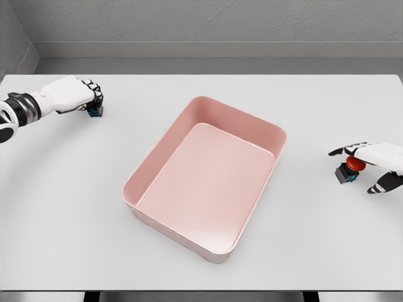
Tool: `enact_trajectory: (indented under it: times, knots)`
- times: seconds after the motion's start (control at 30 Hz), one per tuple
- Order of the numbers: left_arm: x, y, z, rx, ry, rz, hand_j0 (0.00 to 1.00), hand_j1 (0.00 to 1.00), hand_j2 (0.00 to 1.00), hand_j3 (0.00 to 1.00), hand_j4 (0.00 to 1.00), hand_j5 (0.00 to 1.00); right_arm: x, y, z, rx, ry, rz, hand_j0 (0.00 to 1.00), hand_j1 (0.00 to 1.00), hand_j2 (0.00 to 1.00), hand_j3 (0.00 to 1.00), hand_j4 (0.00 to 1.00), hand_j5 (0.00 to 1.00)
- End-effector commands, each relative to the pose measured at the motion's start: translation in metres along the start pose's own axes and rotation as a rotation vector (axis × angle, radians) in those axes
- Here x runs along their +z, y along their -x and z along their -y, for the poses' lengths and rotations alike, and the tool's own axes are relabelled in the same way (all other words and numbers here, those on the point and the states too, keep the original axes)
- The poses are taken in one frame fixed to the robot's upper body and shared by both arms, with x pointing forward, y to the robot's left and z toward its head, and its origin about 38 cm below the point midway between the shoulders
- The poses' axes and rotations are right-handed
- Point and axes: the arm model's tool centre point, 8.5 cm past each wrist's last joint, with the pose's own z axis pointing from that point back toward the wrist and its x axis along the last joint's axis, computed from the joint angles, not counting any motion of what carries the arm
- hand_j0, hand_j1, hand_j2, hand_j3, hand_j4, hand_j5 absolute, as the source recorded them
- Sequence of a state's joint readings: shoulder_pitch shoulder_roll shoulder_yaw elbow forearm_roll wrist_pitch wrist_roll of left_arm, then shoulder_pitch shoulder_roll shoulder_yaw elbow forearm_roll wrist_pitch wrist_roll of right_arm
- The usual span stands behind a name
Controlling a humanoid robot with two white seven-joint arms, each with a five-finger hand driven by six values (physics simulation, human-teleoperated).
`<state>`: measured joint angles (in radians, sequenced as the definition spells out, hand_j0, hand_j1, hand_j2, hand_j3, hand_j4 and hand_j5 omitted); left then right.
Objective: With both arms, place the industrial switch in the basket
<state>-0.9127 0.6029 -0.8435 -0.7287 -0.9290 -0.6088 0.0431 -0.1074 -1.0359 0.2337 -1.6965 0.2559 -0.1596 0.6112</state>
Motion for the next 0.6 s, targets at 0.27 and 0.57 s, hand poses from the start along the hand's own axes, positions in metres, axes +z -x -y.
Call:
enact_trajectory:
  times: [0.27, 0.57]
  knots:
    - [-0.003, -0.014, -0.034, 0.053, -0.133, 0.058, 0.1, 0.1, 0.1, 0.1, 0.1, 0.1, 0.0, -0.002, 0.0, 0.003, -0.002, 0.004, 0.5, 0.5, 0.5, 0.5, 0.5, 0.5]
    - [0.02, -0.027, -0.059, 0.037, -0.226, 0.133, 0.1, 0.1, 0.1, 0.1, 0.1, 0.1, 0.0, -0.006, 0.004, 0.014, 0.007, 0.012, 0.48, 0.48, 0.48, 0.48, 0.48, 0.48]
